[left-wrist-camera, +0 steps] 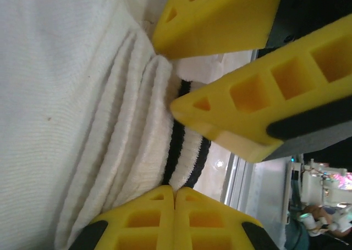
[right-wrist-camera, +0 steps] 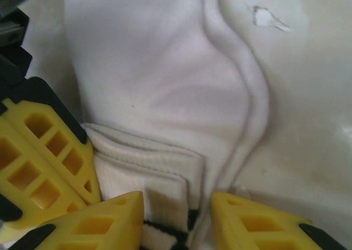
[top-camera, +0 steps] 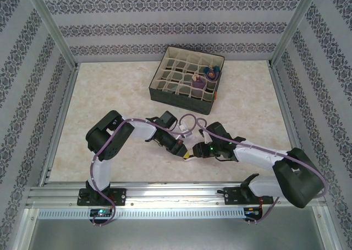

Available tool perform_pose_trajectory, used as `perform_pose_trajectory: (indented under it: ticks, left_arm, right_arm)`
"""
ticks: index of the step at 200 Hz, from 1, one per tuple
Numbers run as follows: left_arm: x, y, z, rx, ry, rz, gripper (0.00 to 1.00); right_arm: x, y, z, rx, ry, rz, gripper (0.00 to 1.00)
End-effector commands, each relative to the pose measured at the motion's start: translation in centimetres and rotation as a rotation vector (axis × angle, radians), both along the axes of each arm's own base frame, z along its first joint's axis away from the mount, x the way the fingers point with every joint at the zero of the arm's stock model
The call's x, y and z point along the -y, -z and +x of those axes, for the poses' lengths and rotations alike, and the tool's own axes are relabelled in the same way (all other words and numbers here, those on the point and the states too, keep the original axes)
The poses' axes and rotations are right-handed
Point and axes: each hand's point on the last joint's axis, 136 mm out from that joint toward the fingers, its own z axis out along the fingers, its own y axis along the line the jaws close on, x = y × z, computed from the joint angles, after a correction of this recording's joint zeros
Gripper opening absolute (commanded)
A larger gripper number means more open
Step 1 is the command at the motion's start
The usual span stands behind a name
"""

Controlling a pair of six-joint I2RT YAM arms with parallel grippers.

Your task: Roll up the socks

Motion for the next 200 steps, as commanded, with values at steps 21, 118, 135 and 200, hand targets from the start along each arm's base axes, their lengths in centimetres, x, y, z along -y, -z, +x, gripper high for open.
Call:
perform_pose_trajectory:
  ticks: [21,118,135,200]
  left_arm:
    - [-1.4,3.1,2.0,-0.006,-0.114,0.137,0.00]
    - [-3.0,4.8,4.4,0.118,-0.275,0.257,0.00]
    - [-2.5,4.2,4.1,0.116,-0.260,0.207,0.00]
    - [-2.4,1.0,2.2,0.201,-0.099,0.100,0.00]
  right_arm:
    - [-1.0,0.8,0.5,-0.053,-0.040,-0.011,0.30]
    - [-1.2,3.3,-0.1,-0.127,-0.046,-0.146,0.21]
    - [-0.7,2.3,0.4,-0.113,-0.005,-0.098,0.27]
    - [1.6,-3.5,2.7,-0.014,0.124,0.124,0.17]
